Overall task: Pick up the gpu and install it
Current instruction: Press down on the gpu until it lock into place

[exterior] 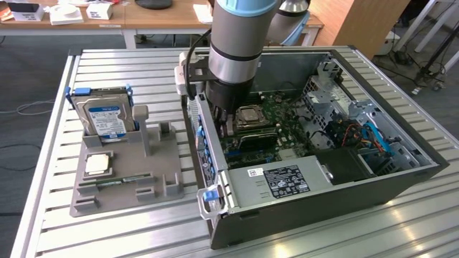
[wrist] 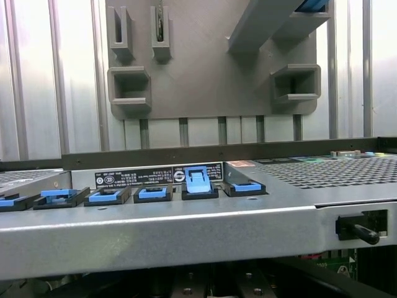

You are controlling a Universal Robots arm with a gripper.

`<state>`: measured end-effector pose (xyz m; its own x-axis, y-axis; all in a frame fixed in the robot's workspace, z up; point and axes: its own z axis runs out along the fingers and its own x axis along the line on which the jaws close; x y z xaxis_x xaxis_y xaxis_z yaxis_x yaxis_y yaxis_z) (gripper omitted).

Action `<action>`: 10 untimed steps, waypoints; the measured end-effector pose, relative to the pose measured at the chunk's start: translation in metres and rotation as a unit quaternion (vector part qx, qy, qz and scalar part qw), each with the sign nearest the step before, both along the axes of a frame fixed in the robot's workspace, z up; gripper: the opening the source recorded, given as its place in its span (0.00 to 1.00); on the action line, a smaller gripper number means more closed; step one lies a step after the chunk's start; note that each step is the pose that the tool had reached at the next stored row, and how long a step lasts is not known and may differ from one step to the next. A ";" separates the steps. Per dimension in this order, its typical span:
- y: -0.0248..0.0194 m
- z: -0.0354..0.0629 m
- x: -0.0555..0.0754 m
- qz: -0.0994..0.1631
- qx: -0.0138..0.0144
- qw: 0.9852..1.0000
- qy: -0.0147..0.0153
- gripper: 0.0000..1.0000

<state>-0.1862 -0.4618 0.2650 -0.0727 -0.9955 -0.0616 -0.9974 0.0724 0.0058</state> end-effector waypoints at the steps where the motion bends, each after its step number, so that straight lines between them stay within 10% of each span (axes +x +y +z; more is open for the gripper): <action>1: 0.0000 0.0000 0.000 0.000 0.000 1.000 0.000 0.11; 10: 0.0000 -0.0016 0.000 0.000 0.000 1.000 0.000 0.11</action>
<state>-0.1862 -0.4618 0.2635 -0.0727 -0.9954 -0.0617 -0.9974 0.0725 0.0058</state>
